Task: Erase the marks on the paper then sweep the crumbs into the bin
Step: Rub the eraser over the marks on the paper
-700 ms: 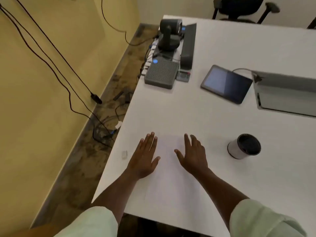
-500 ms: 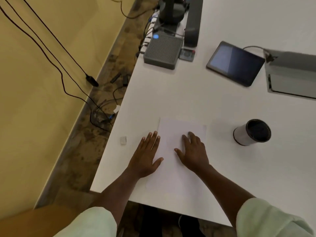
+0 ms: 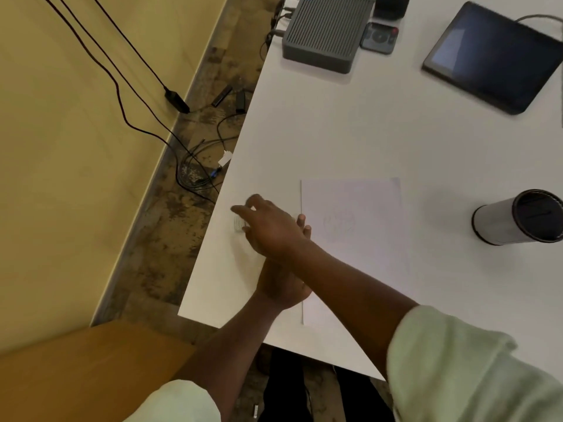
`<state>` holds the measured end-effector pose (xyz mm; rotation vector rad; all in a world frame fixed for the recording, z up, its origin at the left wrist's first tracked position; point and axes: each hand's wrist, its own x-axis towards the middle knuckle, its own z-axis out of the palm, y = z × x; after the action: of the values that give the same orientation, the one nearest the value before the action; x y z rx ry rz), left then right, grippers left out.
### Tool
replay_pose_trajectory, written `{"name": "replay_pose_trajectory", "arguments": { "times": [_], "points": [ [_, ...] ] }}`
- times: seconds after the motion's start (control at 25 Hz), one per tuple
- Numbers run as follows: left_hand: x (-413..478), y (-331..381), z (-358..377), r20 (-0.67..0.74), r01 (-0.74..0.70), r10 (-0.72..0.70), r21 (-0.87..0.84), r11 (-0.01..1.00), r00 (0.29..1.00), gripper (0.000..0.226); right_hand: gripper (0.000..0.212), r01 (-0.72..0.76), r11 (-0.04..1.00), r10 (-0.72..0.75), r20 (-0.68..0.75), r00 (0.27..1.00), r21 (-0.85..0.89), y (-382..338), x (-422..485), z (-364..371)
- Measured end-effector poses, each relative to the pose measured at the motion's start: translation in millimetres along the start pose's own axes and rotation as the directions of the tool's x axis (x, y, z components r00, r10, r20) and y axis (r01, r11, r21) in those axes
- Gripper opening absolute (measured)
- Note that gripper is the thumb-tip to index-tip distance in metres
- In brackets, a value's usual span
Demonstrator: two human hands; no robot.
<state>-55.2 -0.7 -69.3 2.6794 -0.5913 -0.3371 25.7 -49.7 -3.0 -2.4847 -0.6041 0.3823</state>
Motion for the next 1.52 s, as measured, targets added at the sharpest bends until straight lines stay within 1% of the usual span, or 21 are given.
{"name": "replay_pose_trajectory", "arguments": {
  "times": [0.12,0.24,0.32,0.4,0.48,0.52,0.6,0.68,0.72,0.8,0.84,0.88,0.96,1.04,1.12,1.16,1.24,1.36,1.4,1.44,1.52],
  "points": [
    [2,-2,-1,-0.010,0.003,-0.002,0.101,0.995,1.000,0.092,0.045,0.055,0.992,-0.045,0.082,0.996,-0.115,2,18,17],
    [1,-5,4,0.010,-0.007,0.006,0.132,0.991,1.000,0.097,0.034,0.081,0.985,-0.073,0.056,0.996,-0.156,8,21,25],
    [0,-7,7,0.046,0.017,-0.024,0.137,0.990,0.999,0.104,0.026,0.086,0.988,-0.083,0.035,0.996,-0.125,9,21,24],
    [0,-6,7,0.072,0.032,-0.043,0.135,0.990,0.997,0.102,0.025,0.051,0.998,-0.051,0.007,0.999,-0.034,10,19,18],
    [1,-4,3,0.070,0.043,-0.048,0.077,0.996,0.996,0.090,0.025,-0.070,0.986,0.082,-0.077,0.994,0.148,14,10,3],
    [2,-2,2,0.051,0.047,-0.049,0.037,0.998,0.997,0.083,0.026,-0.144,0.954,0.182,-0.125,0.975,0.265,21,1,-6],
    [2,2,1,-0.002,0.035,-0.035,0.013,0.999,0.999,0.081,0.025,-0.253,0.850,0.381,-0.208,0.901,0.462,41,-29,-22],
    [4,4,0,0.022,0.048,-0.048,0.033,0.998,0.999,0.094,0.022,-0.341,0.754,0.551,-0.257,0.794,0.561,69,-67,-30],
    [4,4,-2,0.051,0.058,-0.060,0.047,0.997,0.997,0.103,0.021,-0.400,0.701,0.622,-0.232,0.748,0.591,82,-86,-31],
    [4,6,-6,0.110,0.070,-0.076,0.060,0.996,0.991,0.119,0.021,-0.511,0.587,0.724,-0.124,0.679,0.629,100,-117,-28],
    [4,7,-8,0.140,0.073,-0.083,0.071,0.995,0.987,0.127,0.022,-0.539,0.573,0.738,-0.103,0.667,0.617,104,-128,-23],
    [5,8,-10,0.167,0.077,-0.091,0.087,0.993,0.982,0.134,0.023,-0.545,0.599,0.728,-0.115,0.676,0.586,104,-135,-18],
    [8,10,-9,0.196,0.097,-0.118,0.111,0.989,0.973,0.141,0.022,-0.499,0.684,0.659,-0.159,0.735,0.532,95,-141,-6],
    [9,12,-8,0.203,0.122,-0.143,0.115,0.986,0.969,0.140,0.016,-0.438,0.749,0.576,-0.163,0.801,0.497,84,-140,6],
    [9,12,-8,0.202,0.135,-0.159,0.126,0.983,0.966,0.141,0.010,-0.413,0.810,0.521,-0.189,0.832,0.415,85,-136,8],
    [10,11,-7,0.206,0.134,-0.161,0.138,0.981,0.965,0.143,0.012,-0.416,0.826,0.516,-0.213,0.830,0.381,92,-133,5],
    [10,12,-6,0.213,0.128,-0.162,0.165,0.978,0.964,0.145,0.015,-0.450,0.820,0.549,-0.260,0.794,0.354,111,-127,-6],
    [12,14,-5,0.223,0.136,-0.177,0.188,0.973,0.959,0.147,0.014,-0.504,0.772,0.626,-0.329,0.707,0.386,124,-120,-17],
    [12,14,-5,0.228,0.140,-0.183,0.194,0.971,0.956,0.147,0.013,-0.507,0.762,0.637,-0.326,0.699,0.402,118,-120,-14],
    [12,15,-5,0.228,0.144,-0.188,0.196,0.970,0.955,0.146,0.012,-0.497,0.768,0.626,-0.306,0.717,0.404,108,-121,-8],
    [13,15,-5,0.220,0.150,-0.193,0.194,0.969,0.956,0.141,0.009,-0.440,0.816,0.543,-0.239,0.805,0.375,83,-128,7]
  ]
}}
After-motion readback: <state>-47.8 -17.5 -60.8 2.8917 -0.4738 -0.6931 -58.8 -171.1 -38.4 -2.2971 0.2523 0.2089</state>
